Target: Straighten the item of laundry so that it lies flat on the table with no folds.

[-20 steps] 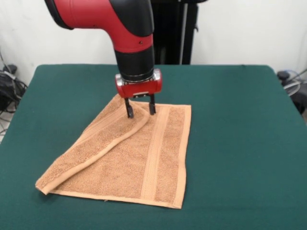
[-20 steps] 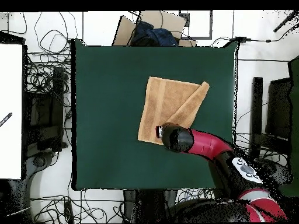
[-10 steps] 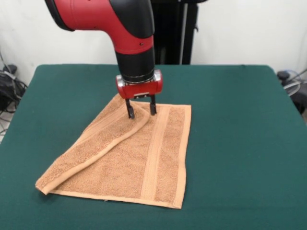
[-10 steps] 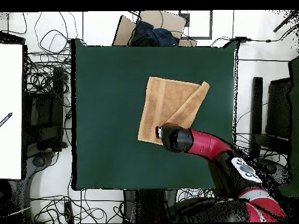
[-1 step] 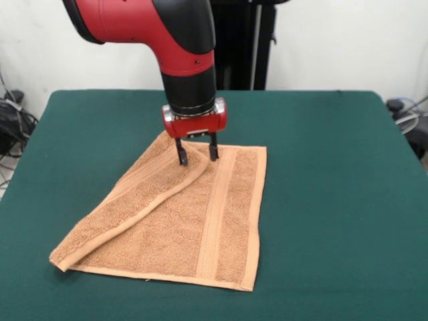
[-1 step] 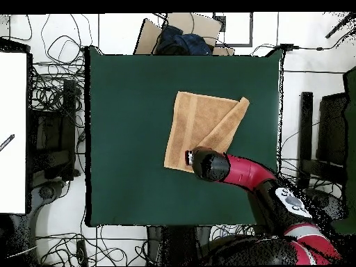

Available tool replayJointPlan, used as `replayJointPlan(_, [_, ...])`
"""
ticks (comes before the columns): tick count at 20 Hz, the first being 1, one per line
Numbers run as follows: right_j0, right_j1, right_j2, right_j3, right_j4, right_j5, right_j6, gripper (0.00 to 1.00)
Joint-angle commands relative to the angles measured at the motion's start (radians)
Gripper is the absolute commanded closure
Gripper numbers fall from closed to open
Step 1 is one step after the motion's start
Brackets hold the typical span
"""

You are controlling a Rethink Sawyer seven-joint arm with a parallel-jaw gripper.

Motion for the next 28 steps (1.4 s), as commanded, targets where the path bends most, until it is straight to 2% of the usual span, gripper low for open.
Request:
replayJointPlan(1, [0.042, 0.066, -0.007, -0.088, -0.060, -0.054, 0.094, 0.00])
replayJointPlan(15, [0.041, 0.081, -0.013, -0.098, -0.067, -0.050, 0.096, 0.00])
replayJointPlan(16, [0.042, 0.081, -0.013, -0.098, -0.067, -0.050, 0.096, 1.00])
replayJointPlan(24, [0.040, 0.076, -0.014, -0.093, -0.070, -0.054, 0.097, 1.00])
replayJointPlan(28, [0.040, 0.046, -0.014, -0.073, -0.064, -0.045, 0.103, 1.00])
